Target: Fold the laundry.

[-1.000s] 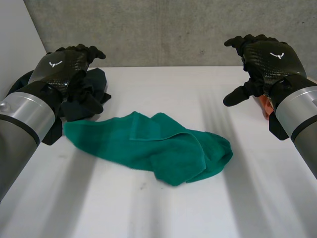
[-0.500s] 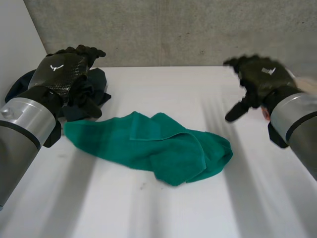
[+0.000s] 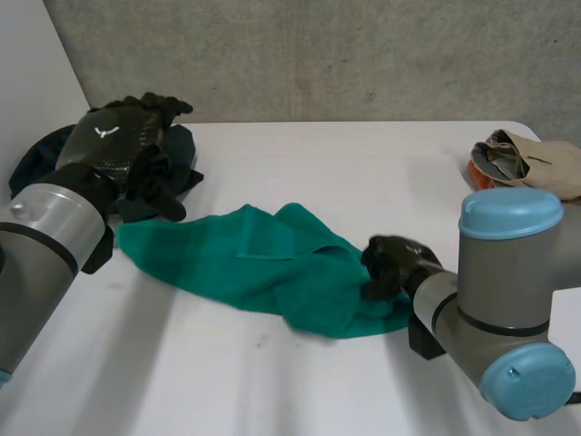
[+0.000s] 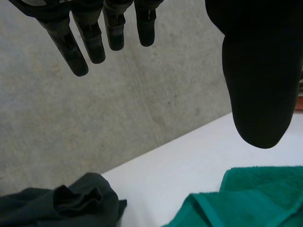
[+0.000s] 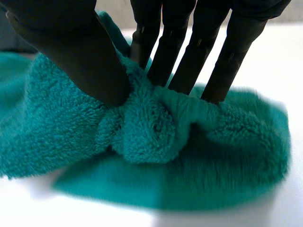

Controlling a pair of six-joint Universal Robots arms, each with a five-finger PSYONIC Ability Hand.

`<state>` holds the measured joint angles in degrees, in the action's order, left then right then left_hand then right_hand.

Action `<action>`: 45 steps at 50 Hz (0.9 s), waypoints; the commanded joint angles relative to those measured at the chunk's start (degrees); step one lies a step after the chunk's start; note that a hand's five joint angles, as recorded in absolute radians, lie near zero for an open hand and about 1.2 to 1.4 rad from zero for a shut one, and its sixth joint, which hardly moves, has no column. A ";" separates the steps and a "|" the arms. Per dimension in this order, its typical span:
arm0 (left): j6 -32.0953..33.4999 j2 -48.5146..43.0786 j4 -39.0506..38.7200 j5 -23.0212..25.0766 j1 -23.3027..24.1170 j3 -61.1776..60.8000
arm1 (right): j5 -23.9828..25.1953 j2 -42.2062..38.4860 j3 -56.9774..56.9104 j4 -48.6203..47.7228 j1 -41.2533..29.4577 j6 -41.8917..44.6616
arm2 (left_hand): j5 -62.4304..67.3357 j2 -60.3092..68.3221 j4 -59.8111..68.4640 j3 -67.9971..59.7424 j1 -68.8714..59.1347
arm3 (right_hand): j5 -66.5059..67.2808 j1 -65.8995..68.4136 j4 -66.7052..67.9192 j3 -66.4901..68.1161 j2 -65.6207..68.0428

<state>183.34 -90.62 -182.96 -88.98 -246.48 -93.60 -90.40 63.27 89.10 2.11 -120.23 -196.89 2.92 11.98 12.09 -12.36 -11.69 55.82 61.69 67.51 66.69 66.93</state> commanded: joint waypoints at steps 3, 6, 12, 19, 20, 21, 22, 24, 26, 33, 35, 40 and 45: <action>0.79 -11.75 0.85 5.11 -0.06 3.94 | 5.66 16.42 1.34 -0.88 -4.99 14.30 | -2.92 -1.98 -2.09 2.36 1.69 | 14.18 18.31 12.49 13.31 13.07; 1.58 -16.16 1.72 6.88 0.21 5.44 | 7.07 20.47 2.31 -1.06 -6.85 20.21 | -2.92 -1.98 -2.09 2.36 1.69 | 14.18 18.31 12.49 13.31 13.07; 1.85 -26.71 4.36 8.38 2.14 10.45 | 10.68 26.28 3.98 -0.71 -10.28 31.12 | -2.92 -1.98 -2.09 2.36 1.69 | 14.18 18.31 12.49 13.31 13.07; -2.18 -34.35 6.91 9.08 4.95 14.75 | 11.83 27.08 4.59 0.61 -11.08 32.62 | 16.76 17.70 17.58 -17.32 -17.99 | 14.18 18.31 12.49 13.31 13.07; -3.06 -34.71 7.00 9.17 5.22 15.11 | 11.74 26.91 4.51 0.44 -10.73 32.70 | 30.29 31.23 31.12 -30.85 -31.52 | 14.18 18.31 12.49 13.31 13.07; -3.77 -35.06 7.09 9.08 5.22 15.46 | 11.47 26.56 4.51 0.35 -10.11 32.79 | 44.58 45.52 45.41 -45.14 -45.82 | 14.18 18.31 12.49 13.31 13.07; -4.39 -34.98 7.18 8.82 5.22 15.81 | 11.21 26.12 4.33 0.26 -9.41 32.79 | 57.88 58.82 58.71 -58.44 -59.11 | 14.18 18.31 12.49 13.31 13.07; -6.06 -33.49 7.79 6.81 4.17 16.78 | 10.42 24.01 3.72 -0.27 -6.69 33.06 | 67.08 68.02 67.90 -67.64 -68.31 | 14.18 18.31 12.49 13.31 13.07; -6.76 -31.30 8.14 4.09 2.77 17.31 | 9.81 22.17 2.75 -0.62 -4.84 33.58 | 67.08 68.02 67.91 -67.64 -68.31 | 14.18 18.31 12.49 13.31 13.07; -4.13 -21.28 5.77 -1.73 -3.04 22.31 | 6.64 14.52 -5.76 -2.28 -0.61 36.83 | 67.08 68.02 67.91 -67.64 -68.31 | 14.18 18.31 12.49 13.31 13.07; -2.29 -19.35 5.07 0.28 -4.44 24.68 | 4.89 13.29 -9.27 -4.99 -0.53 37.10 | 67.08 68.02 67.91 -67.64 -68.31 | 14.18 18.31 12.49 13.31 13.07; -0.96 -16.35 5.42 4.95 -6.03 27.59 | 2.07 12.75 -11.40 -15.54 -0.70 36.22 | 67.08 68.02 67.91 -67.64 -68.31 | 14.18 18.31 12.49 13.31 13.07; -1.49 -13.54 7.44 5.31 -7.61 24.53 | 2.86 12.84 -8.95 -26.18 -2.02 34.82 | 67.08 68.02 67.91 -67.64 -68.31 | 14.18 18.31 12.49 13.31 13.07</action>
<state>181.96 -106.76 -177.34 -85.40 -252.65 -66.83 -87.70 75.75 78.20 -13.03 -120.79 -160.55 55.12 68.33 68.68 -67.86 -67.05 56.41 61.69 68.62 68.03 67.44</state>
